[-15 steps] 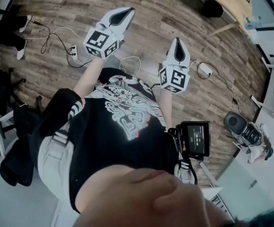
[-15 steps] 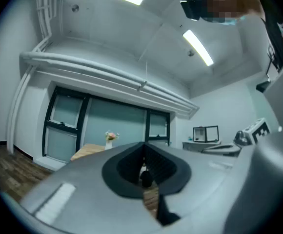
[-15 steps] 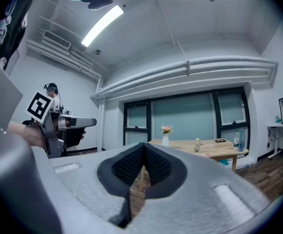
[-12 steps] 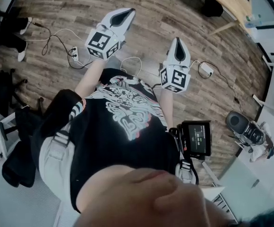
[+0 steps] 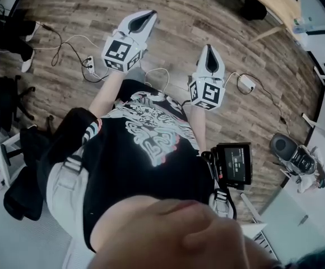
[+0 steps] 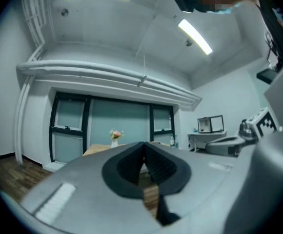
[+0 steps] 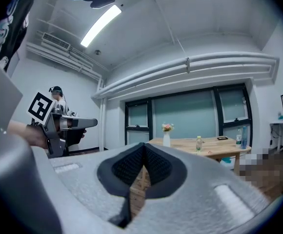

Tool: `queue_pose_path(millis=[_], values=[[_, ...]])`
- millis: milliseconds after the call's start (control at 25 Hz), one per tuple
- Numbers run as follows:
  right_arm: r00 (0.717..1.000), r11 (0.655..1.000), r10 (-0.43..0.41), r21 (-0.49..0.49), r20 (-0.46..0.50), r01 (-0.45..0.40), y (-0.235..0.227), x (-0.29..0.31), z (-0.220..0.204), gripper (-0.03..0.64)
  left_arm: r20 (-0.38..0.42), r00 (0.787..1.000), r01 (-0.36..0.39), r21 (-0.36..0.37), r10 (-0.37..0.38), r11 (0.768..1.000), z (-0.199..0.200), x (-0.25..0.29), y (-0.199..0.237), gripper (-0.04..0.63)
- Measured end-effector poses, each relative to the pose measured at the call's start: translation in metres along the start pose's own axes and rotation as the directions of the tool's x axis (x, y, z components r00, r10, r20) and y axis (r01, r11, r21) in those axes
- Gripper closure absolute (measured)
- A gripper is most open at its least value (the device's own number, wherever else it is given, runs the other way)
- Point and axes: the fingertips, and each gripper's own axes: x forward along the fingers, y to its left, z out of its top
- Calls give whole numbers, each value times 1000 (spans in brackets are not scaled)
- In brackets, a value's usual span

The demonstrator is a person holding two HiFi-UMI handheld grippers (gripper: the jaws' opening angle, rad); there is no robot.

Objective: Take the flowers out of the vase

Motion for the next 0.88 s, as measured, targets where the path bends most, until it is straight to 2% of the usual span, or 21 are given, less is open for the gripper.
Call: queue_pose_path(millis=[200,440,640,880], values=[[1000,1000,-14,-20,9,14,-11,15,-1,618,-4,1000,-2,20,2,1000,-4,18,8,606],[1000,999,-26,-41,-17,26,-42,67,-11,618,-8,1000,-22,35,22,999,-18,78,40,606],[999,998,-35,-47,-38,34,-83,156,-19,618,48,997,-71,87,67,994,-15,163,99,606],[996,997,-66,-43,-59,63,-144,304,-8,618,66,994,-88,73,83,993,-7,302,197,606]])
